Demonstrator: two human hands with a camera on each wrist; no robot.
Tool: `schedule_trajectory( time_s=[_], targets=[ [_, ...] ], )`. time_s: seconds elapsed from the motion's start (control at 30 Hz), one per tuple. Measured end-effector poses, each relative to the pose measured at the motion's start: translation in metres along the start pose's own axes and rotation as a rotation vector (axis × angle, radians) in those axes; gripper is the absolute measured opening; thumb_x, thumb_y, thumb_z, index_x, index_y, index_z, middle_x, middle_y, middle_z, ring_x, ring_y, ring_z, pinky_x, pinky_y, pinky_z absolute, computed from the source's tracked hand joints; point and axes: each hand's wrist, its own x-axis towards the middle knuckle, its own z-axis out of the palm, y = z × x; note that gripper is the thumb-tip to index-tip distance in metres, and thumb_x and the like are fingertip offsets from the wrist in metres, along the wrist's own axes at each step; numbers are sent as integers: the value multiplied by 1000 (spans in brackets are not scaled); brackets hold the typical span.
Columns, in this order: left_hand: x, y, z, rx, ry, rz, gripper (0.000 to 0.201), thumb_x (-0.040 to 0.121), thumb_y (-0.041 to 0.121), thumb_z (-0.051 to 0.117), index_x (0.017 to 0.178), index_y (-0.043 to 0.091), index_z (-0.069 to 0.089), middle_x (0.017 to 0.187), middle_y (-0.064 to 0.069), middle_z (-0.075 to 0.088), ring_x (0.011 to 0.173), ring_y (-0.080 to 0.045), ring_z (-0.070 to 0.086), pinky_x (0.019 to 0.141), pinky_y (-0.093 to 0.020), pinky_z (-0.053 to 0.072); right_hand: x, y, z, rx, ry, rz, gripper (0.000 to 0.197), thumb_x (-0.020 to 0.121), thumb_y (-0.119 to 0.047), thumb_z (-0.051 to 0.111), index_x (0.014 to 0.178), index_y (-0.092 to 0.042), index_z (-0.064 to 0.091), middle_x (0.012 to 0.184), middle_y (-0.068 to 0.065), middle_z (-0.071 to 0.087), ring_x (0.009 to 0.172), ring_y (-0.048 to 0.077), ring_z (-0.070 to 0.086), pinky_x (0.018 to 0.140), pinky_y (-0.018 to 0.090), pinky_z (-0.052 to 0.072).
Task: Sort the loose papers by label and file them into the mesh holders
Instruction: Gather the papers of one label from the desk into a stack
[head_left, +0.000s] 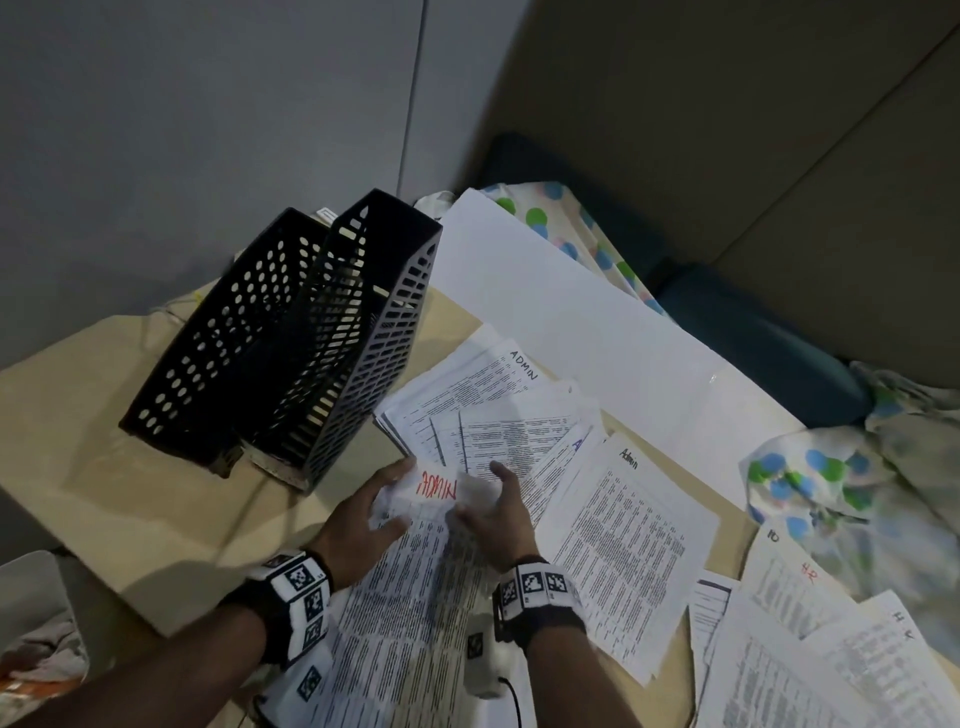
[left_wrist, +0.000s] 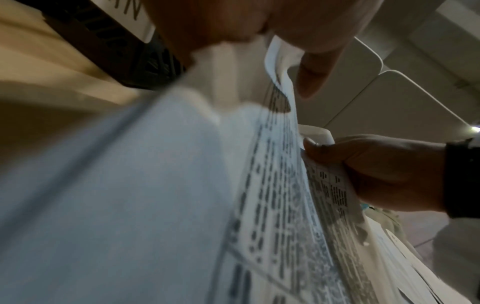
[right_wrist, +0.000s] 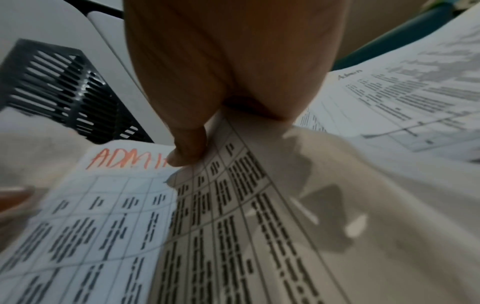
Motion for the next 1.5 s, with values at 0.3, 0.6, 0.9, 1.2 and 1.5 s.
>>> schedule_trajectory(
  time_s=[0.3,0.6,0.9,1.2,1.5],
  targets=[
    [6,6,-7,6,-11,6,76,89,8,58,109,76,32,105,39,59,100,21,53,78,-4,46,1,36,-8,-180,18,-120,63,78,-3,71,131,-28,50,126,-2,38,115,19,48,86,18,51],
    [15,5,6,40,-37,24,30,87,19,63,102,44,58,109,11,65,100,-4,62,85,-31,53,-1,30,-13,-254,-6,-250,33,81,-19,70,112,-27,64,120,-4,43,99,8,47,79,17,51],
    [14,6,3,68,-127,-18,57,81,-7,48,107,43,57,115,1,62,61,-25,58,52,-27,45,-7,30,-11,-118,-2,-307,17,87,-15,66,104,-18,68,117,-1,40,92,-5,52,73,-1,44],
    [7,5,0,3,-57,-43,25,75,14,63,87,34,55,93,-3,67,77,-26,68,57,-34,53,-15,40,-9,2,50,-89,71,88,-14,64,147,-20,24,139,-1,35,124,12,41,104,26,37],
    [-7,-10,-2,-153,41,-119,57,64,34,69,116,34,45,116,-9,58,101,-20,61,77,-30,55,-28,50,4,170,244,63,22,97,-23,48,113,-10,57,101,2,64,99,24,60,80,31,44]
  ],
)
